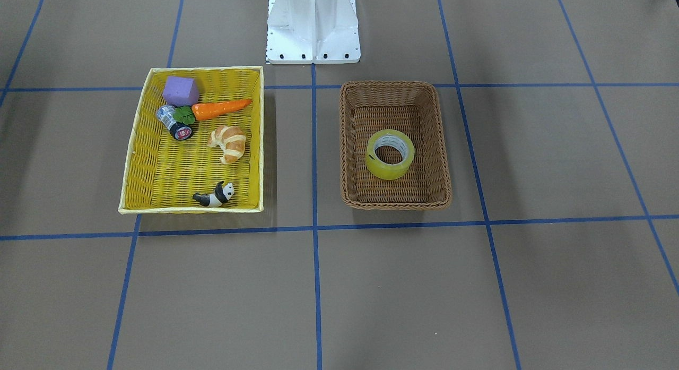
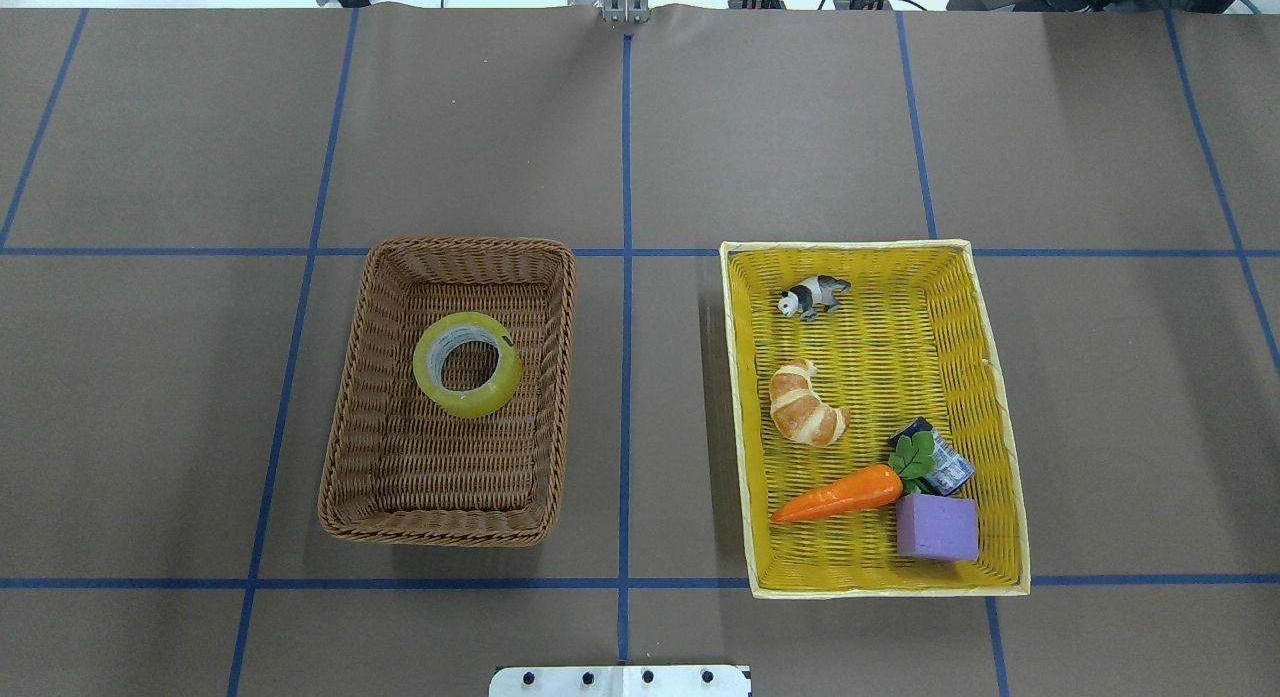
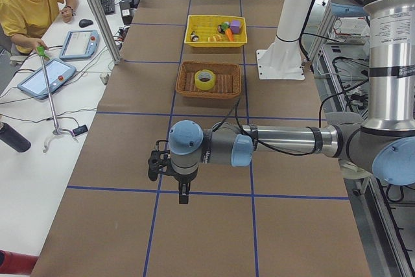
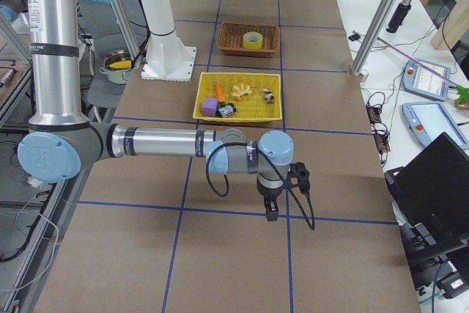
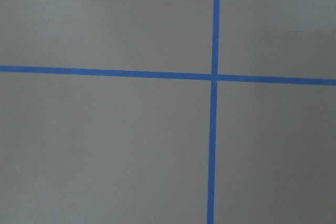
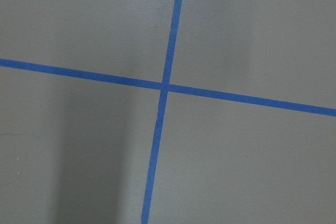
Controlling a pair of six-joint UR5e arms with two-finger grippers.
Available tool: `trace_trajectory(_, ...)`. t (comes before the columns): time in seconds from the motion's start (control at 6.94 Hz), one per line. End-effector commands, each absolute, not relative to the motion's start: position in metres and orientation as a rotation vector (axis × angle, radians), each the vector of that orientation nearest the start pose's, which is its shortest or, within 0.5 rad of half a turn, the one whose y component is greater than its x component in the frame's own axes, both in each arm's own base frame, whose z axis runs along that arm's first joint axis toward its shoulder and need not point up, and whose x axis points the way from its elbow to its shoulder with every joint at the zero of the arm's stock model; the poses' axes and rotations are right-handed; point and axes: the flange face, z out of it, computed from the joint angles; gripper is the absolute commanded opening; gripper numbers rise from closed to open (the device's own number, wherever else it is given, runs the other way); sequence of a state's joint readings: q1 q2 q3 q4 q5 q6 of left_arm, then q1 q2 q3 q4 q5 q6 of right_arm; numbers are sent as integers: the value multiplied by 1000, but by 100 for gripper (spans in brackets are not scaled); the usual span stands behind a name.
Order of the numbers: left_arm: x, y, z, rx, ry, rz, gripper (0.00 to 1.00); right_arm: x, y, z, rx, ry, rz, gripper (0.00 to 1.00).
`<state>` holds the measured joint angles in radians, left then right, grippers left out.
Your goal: Move tape to another basket
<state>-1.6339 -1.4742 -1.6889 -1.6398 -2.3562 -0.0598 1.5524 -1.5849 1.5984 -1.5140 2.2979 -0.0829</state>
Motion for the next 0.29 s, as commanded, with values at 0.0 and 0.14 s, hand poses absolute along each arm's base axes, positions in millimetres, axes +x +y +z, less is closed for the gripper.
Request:
trace_trajectory(0.0,-91,-452,638,87,785,-81,99,58,-492,649,91,-725,-122,100)
trace_trajectory(0.14,-92,-452,639,86,783,-81,99,58,-492,649,91,-725,-122,100)
